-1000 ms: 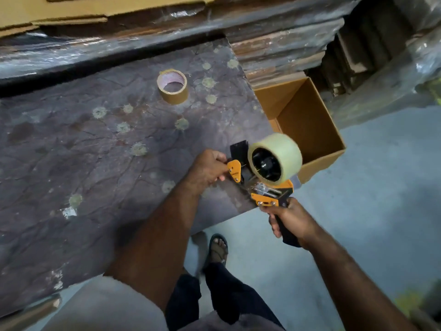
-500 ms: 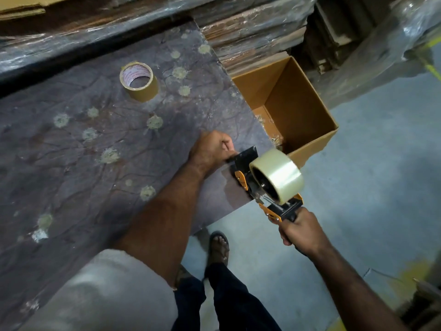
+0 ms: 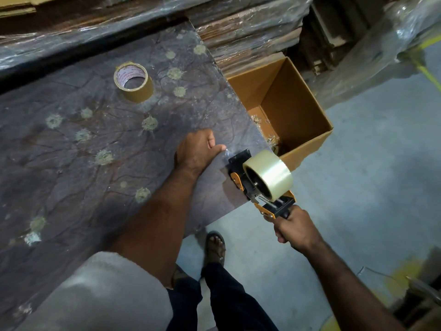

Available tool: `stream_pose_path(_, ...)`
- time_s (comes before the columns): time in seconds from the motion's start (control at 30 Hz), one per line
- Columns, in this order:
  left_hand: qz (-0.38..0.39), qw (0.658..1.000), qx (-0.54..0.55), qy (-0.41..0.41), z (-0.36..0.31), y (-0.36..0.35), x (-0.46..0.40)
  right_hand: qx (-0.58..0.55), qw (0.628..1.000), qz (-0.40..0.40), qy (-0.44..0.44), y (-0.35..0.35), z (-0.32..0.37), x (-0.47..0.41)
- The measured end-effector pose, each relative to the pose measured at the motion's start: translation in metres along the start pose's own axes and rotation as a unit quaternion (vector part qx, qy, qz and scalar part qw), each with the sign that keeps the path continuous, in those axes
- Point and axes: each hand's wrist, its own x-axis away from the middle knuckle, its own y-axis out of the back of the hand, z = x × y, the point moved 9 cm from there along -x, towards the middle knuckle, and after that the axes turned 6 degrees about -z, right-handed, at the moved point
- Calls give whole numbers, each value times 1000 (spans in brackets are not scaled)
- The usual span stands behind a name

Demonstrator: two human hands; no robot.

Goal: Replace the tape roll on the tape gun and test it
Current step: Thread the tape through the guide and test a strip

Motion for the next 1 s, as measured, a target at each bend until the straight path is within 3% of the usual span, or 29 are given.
stream_pose_path(0.1,-24,989,49,-137,-21,4,17,18,1000,5,6,1,2,-1)
stream_pose_path(0.17,52,969,124,-207,-32,-11,31,35,999,3,17,1,2,0)
stream_pose_path(0.2,103,963,143,-204,-32,-22,35,40,999,-3,21,1,2,0)
stream_pose_path(0.27,163,959,115,-199,-25,-41,36,44,999,-21,22,2,-1,-2)
stream_pose_path(0.43,183,943,14,-278,-22,-56,43,68,997,-39,14,3,-14,-3)
stream_pose_path(0.6,144,963,55,-221,-29,-52,45,74,996,-43,-7,14,-48,21)
stream_pose_path(0.8,83,954,-131,-256,-27,-57,66,79,996,-48,1,8,-71,22)
stream_pose_path(1.0,100,955,-160,-230,-47,-55,67,73,995,-68,-9,9,-87,25)
